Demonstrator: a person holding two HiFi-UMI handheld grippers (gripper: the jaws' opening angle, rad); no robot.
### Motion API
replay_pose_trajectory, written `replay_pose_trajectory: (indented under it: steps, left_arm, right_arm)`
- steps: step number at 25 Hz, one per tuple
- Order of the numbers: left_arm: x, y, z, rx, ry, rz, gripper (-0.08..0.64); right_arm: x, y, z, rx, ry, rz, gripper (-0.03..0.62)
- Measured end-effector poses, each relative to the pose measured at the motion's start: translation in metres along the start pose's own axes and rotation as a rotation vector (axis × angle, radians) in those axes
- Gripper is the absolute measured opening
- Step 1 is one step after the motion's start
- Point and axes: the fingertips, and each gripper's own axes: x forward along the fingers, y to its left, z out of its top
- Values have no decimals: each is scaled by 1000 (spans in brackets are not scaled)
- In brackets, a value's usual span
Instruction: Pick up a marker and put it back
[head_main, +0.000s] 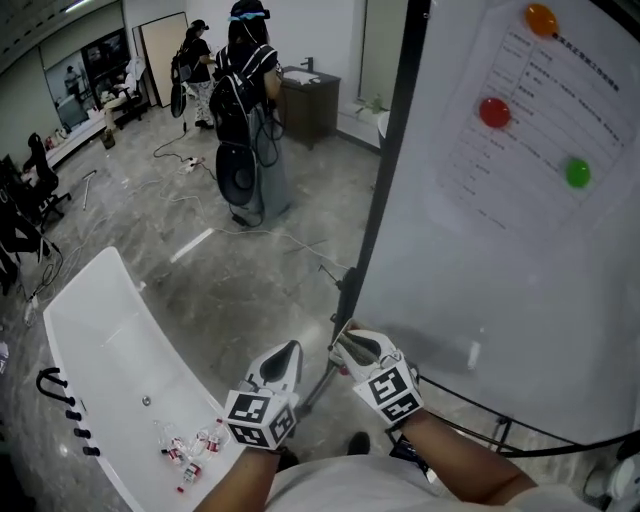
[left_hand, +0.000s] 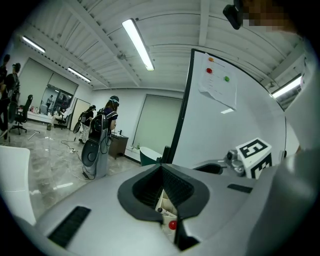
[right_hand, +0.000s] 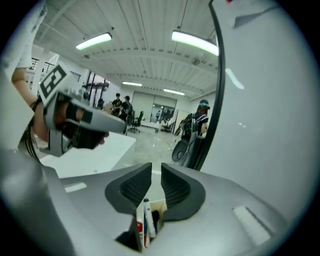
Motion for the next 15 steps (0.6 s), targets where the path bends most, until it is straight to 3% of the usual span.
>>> replay_pose_trajectory:
  steps: [3,7,15]
  left_arm:
    - [4,-8,6,19,-11,-21,5]
    - [10,-23,13,28,-25,-52,5]
    - [18,-38,16,47,-29,-87,5]
  right_arm:
    - [-28,-9,39,58,-144,-56,44]
    - [-59,-14,68,128,-248,-83,21]
    - [-75,-20,49,220,-261,-138,3]
